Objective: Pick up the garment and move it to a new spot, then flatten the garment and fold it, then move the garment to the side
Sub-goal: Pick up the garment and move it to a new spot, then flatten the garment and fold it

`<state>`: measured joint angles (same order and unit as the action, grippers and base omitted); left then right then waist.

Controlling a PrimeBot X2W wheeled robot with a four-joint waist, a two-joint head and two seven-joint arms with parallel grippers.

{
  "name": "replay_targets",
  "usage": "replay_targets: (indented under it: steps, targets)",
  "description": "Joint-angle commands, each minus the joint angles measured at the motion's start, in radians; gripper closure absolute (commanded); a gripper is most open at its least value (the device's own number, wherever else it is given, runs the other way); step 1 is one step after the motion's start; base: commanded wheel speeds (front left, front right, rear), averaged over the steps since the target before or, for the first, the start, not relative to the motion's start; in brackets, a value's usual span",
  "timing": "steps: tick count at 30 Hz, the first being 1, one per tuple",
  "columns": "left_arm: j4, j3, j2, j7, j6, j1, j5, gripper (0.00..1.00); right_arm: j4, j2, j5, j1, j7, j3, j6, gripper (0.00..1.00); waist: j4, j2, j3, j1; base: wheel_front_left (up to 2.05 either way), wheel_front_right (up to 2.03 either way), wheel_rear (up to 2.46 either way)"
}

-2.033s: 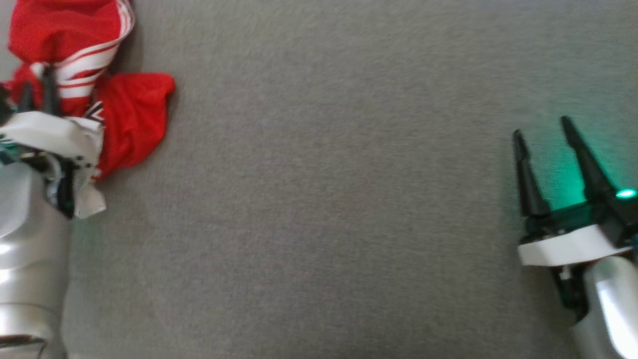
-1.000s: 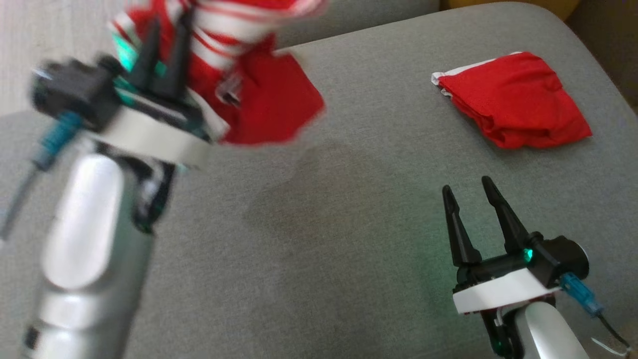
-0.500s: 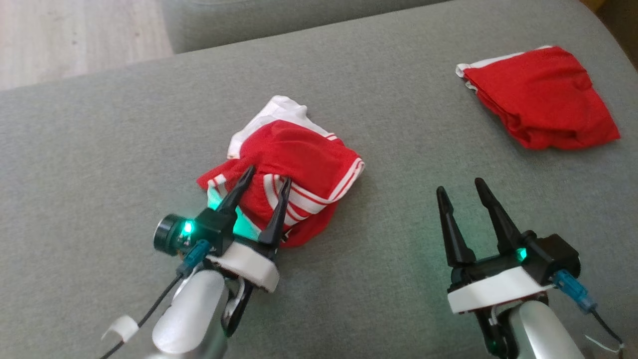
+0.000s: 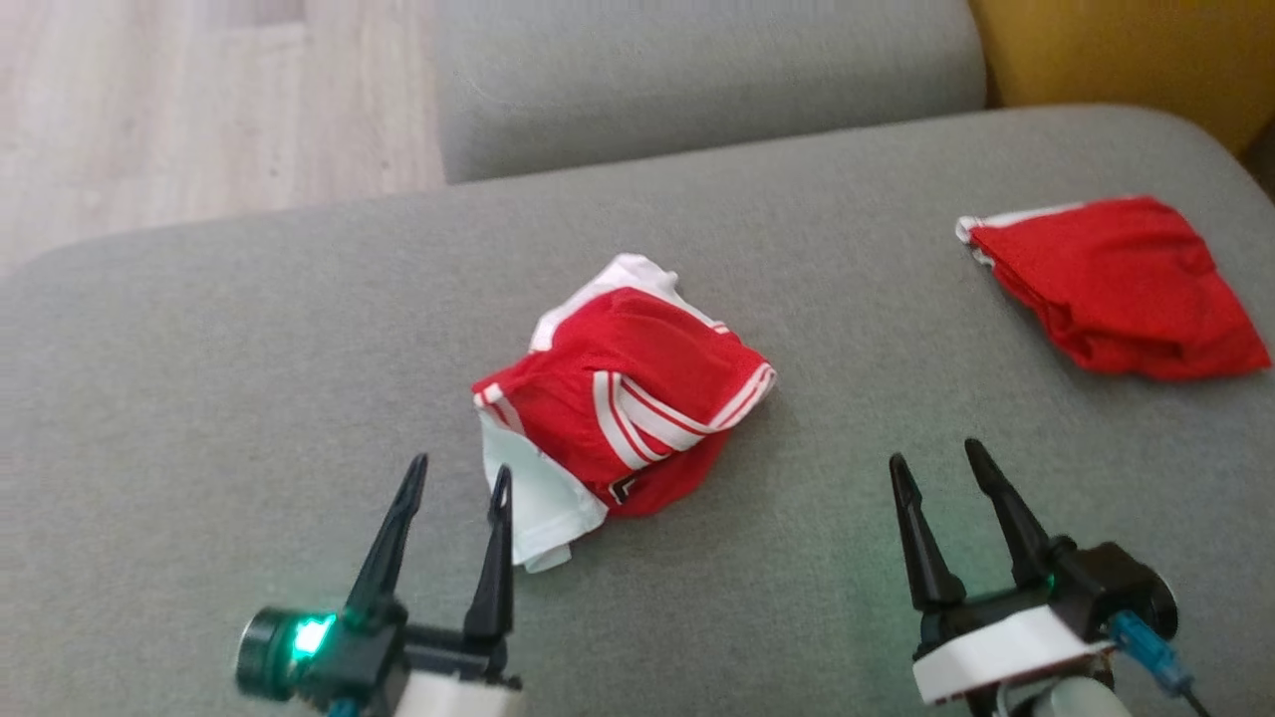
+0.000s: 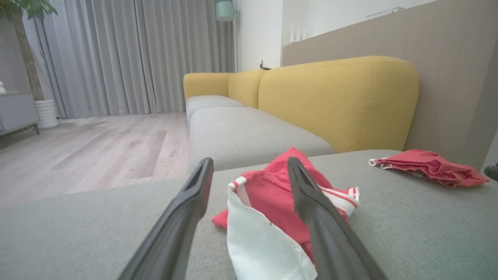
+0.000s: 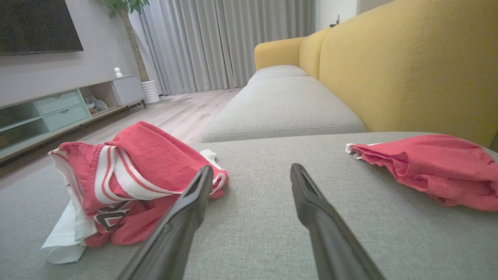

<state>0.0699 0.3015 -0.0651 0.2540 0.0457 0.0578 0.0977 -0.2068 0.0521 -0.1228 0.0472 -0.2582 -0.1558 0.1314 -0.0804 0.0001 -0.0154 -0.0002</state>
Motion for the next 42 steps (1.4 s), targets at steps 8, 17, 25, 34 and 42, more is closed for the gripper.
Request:
replay_targets:
  steps: [8, 17, 25, 34, 42]
  targets:
    - [-0.107, -0.108, 0.006, 0.008, 0.046, 0.111, -0.019, 0.0, 0.061, -0.002, 0.009, 0.036, -0.004, -0.009, -0.001, 0.0, 0.044, -0.0001, 0.053, 0.0002, 0.0, 0.0, 0.0]
    - [-0.118, -0.129, 0.013, 0.008, 0.051, 0.133, -0.019, 0.0, 0.061, -0.002, 0.007, 0.06, -0.004, -0.012, -0.001, 0.0, 0.058, -0.0001, 0.065, 0.0002, 0.0, 0.0, 0.0]
    - [-0.11, -0.129, 0.014, 0.008, 0.041, 0.137, -0.032, 0.0, 0.058, -0.002, 0.012, 0.064, -0.004, -0.011, -0.001, 0.0, 0.06, -0.0001, 0.067, 0.0002, 0.0, 0.0, 0.0]
    - [-0.111, -0.126, 0.015, 0.008, 0.043, 0.141, -0.037, 0.0, 0.052, -0.002, 0.016, 0.061, -0.004, -0.019, -0.001, 0.0, 0.053, -0.0001, 0.064, 0.0002, 0.0, 0.0, 0.0]
    - [-0.115, -0.117, 0.015, 0.008, 0.03, 0.127, -0.053, 0.0, 0.055, -0.002, 0.019, 0.057, -0.004, -0.024, -0.001, 0.0, 0.042, -0.0001, 0.041, 0.0002, 0.0, 0.0, 0.0]
